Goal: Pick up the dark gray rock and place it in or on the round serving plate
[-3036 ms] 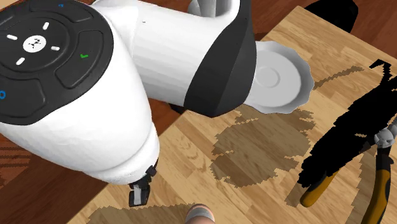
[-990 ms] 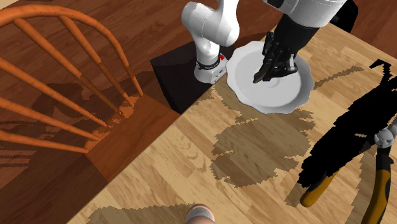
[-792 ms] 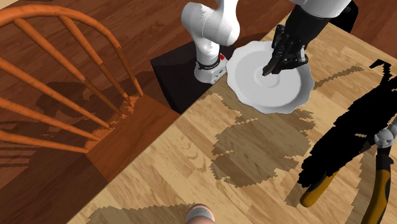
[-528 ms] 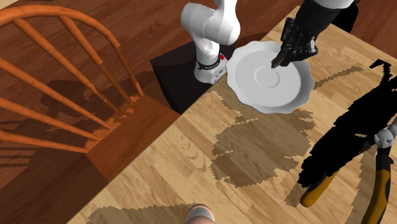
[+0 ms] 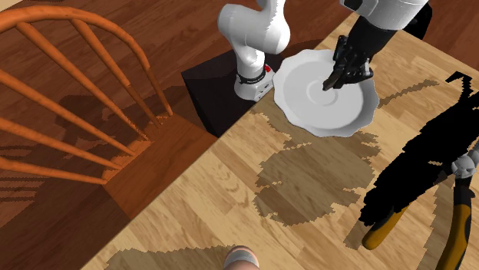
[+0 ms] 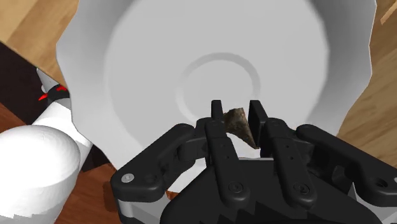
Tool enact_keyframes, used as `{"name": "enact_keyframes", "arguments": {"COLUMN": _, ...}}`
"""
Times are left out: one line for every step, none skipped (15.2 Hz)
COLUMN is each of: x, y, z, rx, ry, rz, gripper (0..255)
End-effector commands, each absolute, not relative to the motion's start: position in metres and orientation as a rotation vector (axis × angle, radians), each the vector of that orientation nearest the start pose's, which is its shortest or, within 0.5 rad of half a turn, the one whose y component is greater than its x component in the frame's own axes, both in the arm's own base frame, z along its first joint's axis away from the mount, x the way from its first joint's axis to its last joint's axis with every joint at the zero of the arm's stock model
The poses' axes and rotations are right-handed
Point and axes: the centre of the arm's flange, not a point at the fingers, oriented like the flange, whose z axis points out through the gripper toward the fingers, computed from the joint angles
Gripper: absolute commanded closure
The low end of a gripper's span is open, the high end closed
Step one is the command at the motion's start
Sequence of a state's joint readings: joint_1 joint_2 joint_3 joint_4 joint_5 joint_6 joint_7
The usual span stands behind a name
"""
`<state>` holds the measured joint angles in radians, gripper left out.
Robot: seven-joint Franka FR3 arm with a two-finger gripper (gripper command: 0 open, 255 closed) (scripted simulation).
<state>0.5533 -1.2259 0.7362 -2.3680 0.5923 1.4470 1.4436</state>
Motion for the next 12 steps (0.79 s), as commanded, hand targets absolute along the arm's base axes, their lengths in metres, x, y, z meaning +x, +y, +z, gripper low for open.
{"name": "enact_keyframes", "arguments": {"x": -0.075, "y": 0.32, "z": 0.547, "rx": -2.989, "ry": 0.617, "rz": -0.228, "gripper": 255}}
{"name": "enact_keyframes", "arguments": {"x": -0.075, "y": 0.32, "z": 0.542, "rx": -2.989, "ry": 0.617, "rz": -0.228, "gripper": 255}}
{"name": "enact_keyframes", "arguments": {"x": -0.075, "y": 0.32, "z": 0.533, "rx": -2.989, "ry": 0.617, "rz": -0.228, "gripper": 255}}
{"name": "enact_keyframes", "arguments": {"x": -0.075, "y": 0.32, "z": 0.533, "rx": -2.989, "ry": 0.617, "rz": -0.228, "gripper": 255}}
{"name": "enact_keyframes", "arguments": {"x": -0.075, "y": 0.32, "z": 0.533, "rx": -2.989, "ry": 0.617, "rz": -0.228, "gripper": 255}}
{"name": "enact_keyframes", "arguments": {"x": -0.075, "y": 0.32, "z": 0.533, "rx": -2.989, "ry": 0.617, "rz": -0.228, "gripper": 255}}
{"name": "enact_keyframes", "arguments": {"x": -0.075, "y": 0.32, "z": 0.533, "rx": -2.989, "ry": 0.617, "rz": -0.228, "gripper": 255}}
{"name": "enact_keyframes", "arguments": {"x": -0.075, "y": 0.32, "z": 0.533, "rx": -2.989, "ry": 0.617, "rz": -0.228, "gripper": 255}}
{"name": "enact_keyframes", "arguments": {"x": -0.075, "y": 0.32, "z": 0.533, "rx": -2.989, "ry": 0.617, "rz": -0.228, "gripper": 255}}
{"name": "enact_keyframes", "arguments": {"x": -0.075, "y": 0.32, "z": 0.533, "rx": -2.989, "ry": 0.617, "rz": -0.228, "gripper": 255}}
{"name": "enact_keyframes", "arguments": {"x": -0.075, "y": 0.32, "z": 0.533, "rx": -2.989, "ry": 0.617, "rz": -0.228, "gripper": 255}}
{"name": "enact_keyframes", "arguments": {"x": -0.075, "y": 0.32, "z": 0.533, "rx": -2.989, "ry": 0.617, "rz": -0.228, "gripper": 0}}
